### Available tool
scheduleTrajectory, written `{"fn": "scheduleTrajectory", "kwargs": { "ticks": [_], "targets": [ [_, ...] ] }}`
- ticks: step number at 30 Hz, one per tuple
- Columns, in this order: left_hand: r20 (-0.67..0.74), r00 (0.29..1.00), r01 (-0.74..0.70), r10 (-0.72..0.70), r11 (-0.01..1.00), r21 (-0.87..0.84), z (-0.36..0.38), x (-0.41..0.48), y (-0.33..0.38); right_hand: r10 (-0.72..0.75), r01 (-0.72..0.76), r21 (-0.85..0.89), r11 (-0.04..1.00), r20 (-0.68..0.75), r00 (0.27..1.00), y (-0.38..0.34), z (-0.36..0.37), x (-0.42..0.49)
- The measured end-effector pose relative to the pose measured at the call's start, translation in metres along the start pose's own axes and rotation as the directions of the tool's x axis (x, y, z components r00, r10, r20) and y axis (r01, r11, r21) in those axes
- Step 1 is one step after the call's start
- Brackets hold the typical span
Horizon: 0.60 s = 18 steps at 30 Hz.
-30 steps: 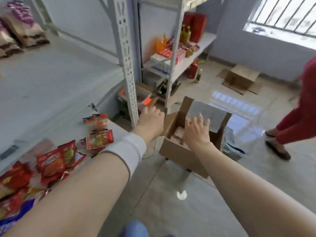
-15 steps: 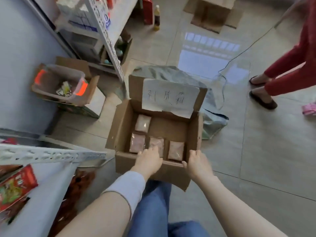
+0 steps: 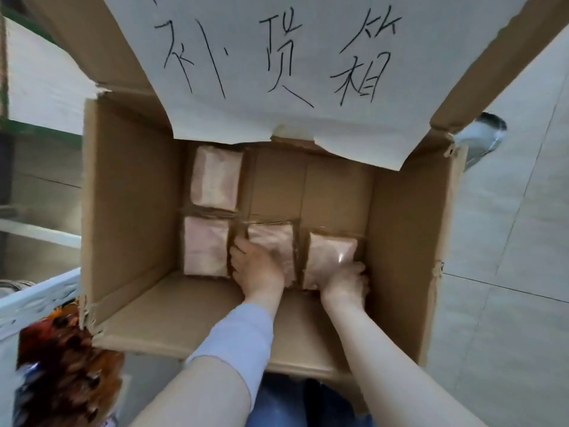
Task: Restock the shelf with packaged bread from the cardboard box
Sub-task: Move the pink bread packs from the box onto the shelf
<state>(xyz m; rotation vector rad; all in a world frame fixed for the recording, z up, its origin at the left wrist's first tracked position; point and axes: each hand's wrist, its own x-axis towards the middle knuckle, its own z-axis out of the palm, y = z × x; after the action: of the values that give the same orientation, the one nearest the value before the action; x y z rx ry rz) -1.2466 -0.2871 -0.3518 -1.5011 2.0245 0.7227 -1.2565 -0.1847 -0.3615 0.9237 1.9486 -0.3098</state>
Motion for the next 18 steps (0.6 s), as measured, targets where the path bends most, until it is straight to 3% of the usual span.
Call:
{"fn": "scheduleTrajectory", "kwargs": {
  "ticks": [4,6,12,15,18],
  "targets": [
    [-0.001,0.999,-0.053,0.053,0.993,-0.102,-0.013,0.012,-0.008,-0.079,0.08,-0.022,0.997,0.039,0.996,0.008,-0.016,-0.009],
    [0.04,0.996,-0.08,0.082,0.995,-0.052,-0.024,0.016,-0.007,-0.117,0.117,0.003,0.993,0.078,0.99,0.01,-0.03,-0.019],
    [0.09,0.98,-0.16,0.177,0.972,-0.171,-0.07,0.003,0.0,-0.333,0.334,0.011,0.942,-0.043,0.942,0.023,-0.063,-0.063],
    [-0.004,0.971,-0.226,0.238,0.921,-0.318,-0.111,-0.019,-0.008,-0.301,0.29,0.188,0.938,0.036,0.953,0.028,-0.084,-0.087],
    [-0.103,0.97,-0.241,0.22,0.833,-0.499,-0.165,-0.055,-0.028,-0.345,0.25,0.485,0.838,0.118,0.931,0.043,-0.104,-0.126]
  ]
}}
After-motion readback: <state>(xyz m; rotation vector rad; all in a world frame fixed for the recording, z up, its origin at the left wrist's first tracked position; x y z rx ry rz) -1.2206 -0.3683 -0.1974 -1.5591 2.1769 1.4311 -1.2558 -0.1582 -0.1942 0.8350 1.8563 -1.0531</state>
